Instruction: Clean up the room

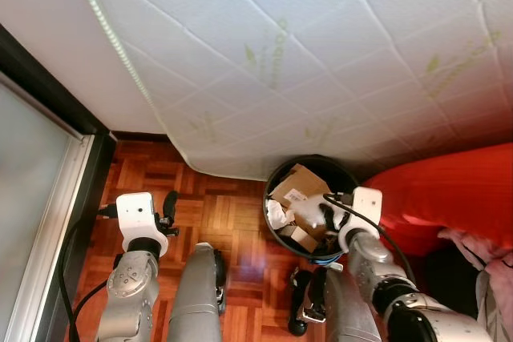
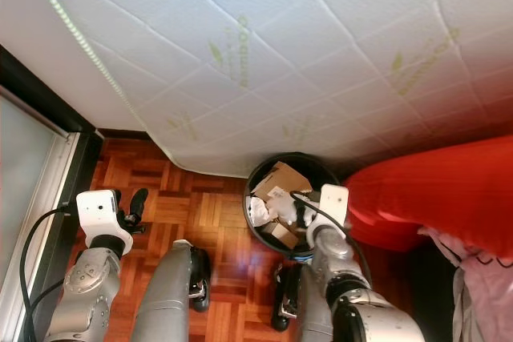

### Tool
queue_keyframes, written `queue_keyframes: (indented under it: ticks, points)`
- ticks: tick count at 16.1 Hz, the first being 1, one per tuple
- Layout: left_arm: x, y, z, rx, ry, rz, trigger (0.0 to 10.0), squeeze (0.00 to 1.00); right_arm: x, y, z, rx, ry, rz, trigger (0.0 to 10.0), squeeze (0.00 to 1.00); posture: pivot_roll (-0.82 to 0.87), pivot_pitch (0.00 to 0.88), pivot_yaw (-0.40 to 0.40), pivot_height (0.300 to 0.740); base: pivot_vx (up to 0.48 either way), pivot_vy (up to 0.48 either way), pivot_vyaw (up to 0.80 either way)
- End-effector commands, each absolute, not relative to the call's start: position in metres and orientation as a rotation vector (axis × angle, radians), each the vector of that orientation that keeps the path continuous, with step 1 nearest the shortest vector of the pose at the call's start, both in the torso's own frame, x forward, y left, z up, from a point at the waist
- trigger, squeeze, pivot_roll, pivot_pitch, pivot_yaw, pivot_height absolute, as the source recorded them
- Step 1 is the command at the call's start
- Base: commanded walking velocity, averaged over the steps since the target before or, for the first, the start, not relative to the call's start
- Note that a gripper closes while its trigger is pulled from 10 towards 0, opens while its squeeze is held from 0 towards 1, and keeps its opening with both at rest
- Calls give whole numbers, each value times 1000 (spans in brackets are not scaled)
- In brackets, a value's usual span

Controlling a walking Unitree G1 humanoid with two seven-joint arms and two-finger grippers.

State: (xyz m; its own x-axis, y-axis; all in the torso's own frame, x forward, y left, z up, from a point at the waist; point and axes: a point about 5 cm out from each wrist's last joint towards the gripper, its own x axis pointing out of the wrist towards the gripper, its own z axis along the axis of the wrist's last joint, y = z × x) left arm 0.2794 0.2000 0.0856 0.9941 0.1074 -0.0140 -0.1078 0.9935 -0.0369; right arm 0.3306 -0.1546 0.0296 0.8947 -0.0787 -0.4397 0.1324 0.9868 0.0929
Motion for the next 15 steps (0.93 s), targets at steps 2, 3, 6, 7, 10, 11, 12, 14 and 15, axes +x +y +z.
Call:
queue_keyframes:
  ticks: [2,3,6,7,10,11,12,14,15]
  points:
    - [272,202,77,-36,48,116,10000,0,336,-148,44,269,269,-70,10000,0,234,446,-7,646,0,0,0]
    - [272,201,77,-36,48,115,10000,0,335,-149,43,269,281,-82,10000,0,232,445,-7,646,0,0,0]
    - [272,200,77,-38,49,113,10000,0,320,-156,18,104,484,-134,10000,0,233,444,-8,646,0,0,0]
    - [272,200,77,-38,50,114,10000,0,308,-161,2,75,602,-174,10000,0,235,445,-9,646,0,0,0]
    - [272,201,77,-38,50,116,10000,0,321,-154,21,306,405,-126,10000,0,233,449,-5,646,0,0,0]
    - [271,201,77,-37,50,115,10000,0,328,-152,33,321,314,-118,10000,0,231,449,-5,646,0,0,0]
    - [272,200,77,-37,50,113,10000,0,332,-152,39,351,272,-110,10000,0,232,448,-5,646,0,0,0]
    - [272,200,77,-37,49,111,10000,0,331,-151,35,279,348,-119,10000,0,228,445,-8,646,0,0,0]
    - [273,200,77,-38,48,111,10000,0,319,-153,14,152,537,-139,10000,0,232,445,-8,646,0,0,0]
